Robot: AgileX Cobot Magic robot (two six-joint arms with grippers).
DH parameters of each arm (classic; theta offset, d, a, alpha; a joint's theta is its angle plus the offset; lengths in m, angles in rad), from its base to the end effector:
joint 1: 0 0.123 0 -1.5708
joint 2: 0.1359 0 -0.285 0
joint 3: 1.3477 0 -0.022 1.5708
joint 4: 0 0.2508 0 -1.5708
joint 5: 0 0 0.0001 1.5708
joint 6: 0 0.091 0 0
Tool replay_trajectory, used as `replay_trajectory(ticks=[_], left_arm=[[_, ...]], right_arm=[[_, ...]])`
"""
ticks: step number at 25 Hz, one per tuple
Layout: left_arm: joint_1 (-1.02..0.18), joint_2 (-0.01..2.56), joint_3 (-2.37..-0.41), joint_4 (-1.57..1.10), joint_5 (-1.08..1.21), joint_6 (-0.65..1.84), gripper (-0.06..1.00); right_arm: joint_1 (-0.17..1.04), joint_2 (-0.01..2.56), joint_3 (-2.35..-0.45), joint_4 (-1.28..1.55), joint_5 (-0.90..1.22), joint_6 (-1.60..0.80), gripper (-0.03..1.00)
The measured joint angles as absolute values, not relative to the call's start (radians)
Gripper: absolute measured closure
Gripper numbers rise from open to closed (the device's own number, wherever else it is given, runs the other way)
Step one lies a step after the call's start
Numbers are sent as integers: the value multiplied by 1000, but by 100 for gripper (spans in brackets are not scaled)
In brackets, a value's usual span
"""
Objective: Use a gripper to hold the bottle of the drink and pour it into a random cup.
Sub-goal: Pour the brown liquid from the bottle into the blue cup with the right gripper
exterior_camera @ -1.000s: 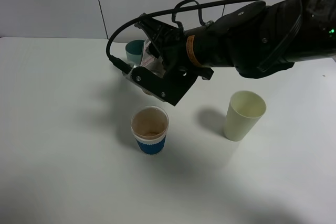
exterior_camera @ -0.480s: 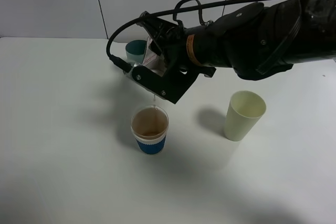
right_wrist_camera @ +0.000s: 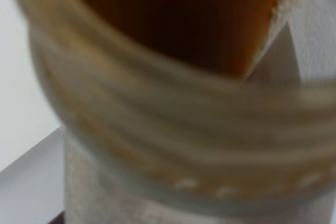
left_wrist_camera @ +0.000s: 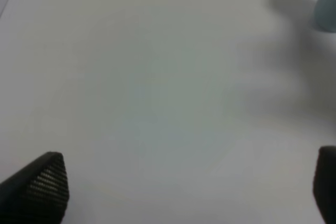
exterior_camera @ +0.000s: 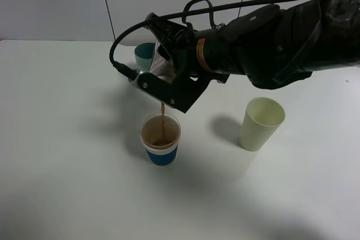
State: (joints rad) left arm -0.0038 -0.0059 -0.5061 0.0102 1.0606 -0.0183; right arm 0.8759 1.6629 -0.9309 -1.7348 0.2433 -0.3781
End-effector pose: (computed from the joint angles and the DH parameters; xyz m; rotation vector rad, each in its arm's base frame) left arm -0.0065 0.0008 0.2790 -0.0153 2.0321 -0.0017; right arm 0.2413 0.2556 0.2173 -2.3008 0.3175 -0.9350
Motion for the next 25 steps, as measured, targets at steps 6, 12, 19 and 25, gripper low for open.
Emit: replay_trajectory(ticks=[6,12,19,25], left_arm=[[-4,-6,-506,10,1061,-18,2],[-4,-6,-506,10,1061,-18,2],[-4,-6,-506,10,1061,-18,2],[-4,-6,-506,10,1061,-18,2]], right_arm=[[893,1663,-931,-1735,267,-378,60],[903,1663,-931,-1734,296,-378,60],[929,1663,-931,-1734,332,-378,60],[947,1663,-931,-1734,353,-378,60]])
